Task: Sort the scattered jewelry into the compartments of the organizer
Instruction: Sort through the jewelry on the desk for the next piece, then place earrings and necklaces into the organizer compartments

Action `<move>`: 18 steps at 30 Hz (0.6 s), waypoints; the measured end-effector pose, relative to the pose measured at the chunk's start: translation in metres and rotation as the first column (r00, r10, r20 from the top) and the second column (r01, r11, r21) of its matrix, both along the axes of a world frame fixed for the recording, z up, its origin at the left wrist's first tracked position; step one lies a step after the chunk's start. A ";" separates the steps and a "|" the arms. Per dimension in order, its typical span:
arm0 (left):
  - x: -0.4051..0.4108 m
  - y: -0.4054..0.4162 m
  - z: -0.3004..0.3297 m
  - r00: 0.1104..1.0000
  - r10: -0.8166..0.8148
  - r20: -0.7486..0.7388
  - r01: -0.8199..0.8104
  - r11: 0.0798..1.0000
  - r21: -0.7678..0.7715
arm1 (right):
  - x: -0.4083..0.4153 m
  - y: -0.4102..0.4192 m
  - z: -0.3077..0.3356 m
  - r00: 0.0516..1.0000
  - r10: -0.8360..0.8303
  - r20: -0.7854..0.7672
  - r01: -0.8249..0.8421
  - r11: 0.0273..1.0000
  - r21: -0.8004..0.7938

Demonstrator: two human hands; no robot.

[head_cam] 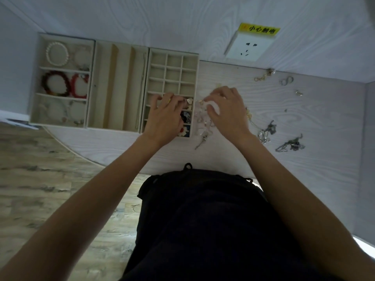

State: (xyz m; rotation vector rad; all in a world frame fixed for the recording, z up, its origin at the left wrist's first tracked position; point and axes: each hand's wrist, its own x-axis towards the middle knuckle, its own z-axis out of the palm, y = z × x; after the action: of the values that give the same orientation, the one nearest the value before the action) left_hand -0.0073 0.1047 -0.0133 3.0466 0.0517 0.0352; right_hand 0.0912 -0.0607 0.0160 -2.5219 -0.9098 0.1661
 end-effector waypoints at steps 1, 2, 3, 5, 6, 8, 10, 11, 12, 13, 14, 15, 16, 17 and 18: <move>-0.001 -0.001 0.001 1.000 0.016 0.012 -0.016 1.000 -0.025 | -0.003 -0.015 -0.001 0.999 -0.035 -0.024 0.035 0.999 -0.012; -0.002 -0.002 0.002 0.999 0.038 0.035 -0.035 0.998 -0.058 | -0.006 -0.030 -0.004 0.996 -0.074 -0.050 0.072 0.997 -0.033; -0.003 -0.004 0.003 0.996 0.063 0.066 -0.056 0.994 -0.099 | -0.011 -0.044 -0.008 0.991 -0.110 -0.078 0.105 0.992 -0.064; -0.008 -0.010 0.004 0.984 0.127 0.121 -0.102 0.976 -0.193 | -0.021 -0.064 -0.018 0.986 -0.114 -0.119 0.101 0.989 -0.110; -0.010 -0.015 0.005 0.979 0.150 0.137 -0.116 0.967 -0.226 | -0.026 -0.068 -0.022 0.988 -0.075 -0.132 0.061 0.992 -0.114; -0.015 -0.029 0.005 0.981 0.149 0.128 -0.114 0.962 -0.247 | -0.035 -0.068 -0.028 0.988 0.046 -0.149 -0.064 0.991 -0.119; -0.019 -0.045 0.003 0.992 0.105 0.075 -0.083 0.963 -0.255 | -0.042 -0.063 -0.034 0.973 0.177 -0.149 -0.198 0.970 -0.139; -0.021 -0.053 0.002 0.996 0.082 0.033 -0.070 0.963 -0.261 | -0.044 -0.062 -0.037 0.965 0.220 -0.145 -0.242 0.957 -0.158; -0.024 -0.060 0.002 0.998 0.059 -0.023 -0.063 0.962 -0.265 | -0.045 -0.062 -0.041 0.962 0.239 -0.134 -0.260 0.950 -0.172; -0.025 -0.066 0.001 0.996 0.041 -0.078 -0.060 0.964 -0.259 | -0.045 -0.063 -0.043 0.963 0.240 -0.121 -0.259 0.949 -0.180; -0.027 -0.073 0.001 0.989 0.037 -0.141 -0.072 0.965 -0.250 | -0.045 -0.067 -0.045 0.966 0.236 -0.106 -0.252 0.952 -0.176; -0.029 -0.079 0.001 0.978 0.049 -0.203 -0.099 0.965 -0.243 | -0.044 -0.069 -0.045 0.969 0.228 -0.098 -0.242 0.955 -0.169; -0.031 -0.085 0.001 0.964 0.063 -0.259 -0.128 0.961 -0.244 | -0.043 -0.073 -0.046 0.972 0.218 -0.089 -0.230 0.960 -0.161; -0.032 -0.089 0.001 0.955 0.074 -0.289 -0.151 0.956 -0.251 | -0.042 -0.076 -0.046 0.974 0.208 -0.087 -0.219 0.964 -0.154; -0.034 -0.094 0.002 0.950 0.086 -0.300 -0.168 0.951 -0.258 | -0.041 -0.080 -0.046 0.977 0.198 -0.079 -0.208 0.967 -0.146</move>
State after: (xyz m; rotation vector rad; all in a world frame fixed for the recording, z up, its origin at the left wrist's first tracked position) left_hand -0.0409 0.0110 -0.0112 2.7338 0.2537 -0.3716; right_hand 0.0502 -0.1410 -0.0295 -2.5407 -1.1691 0.3934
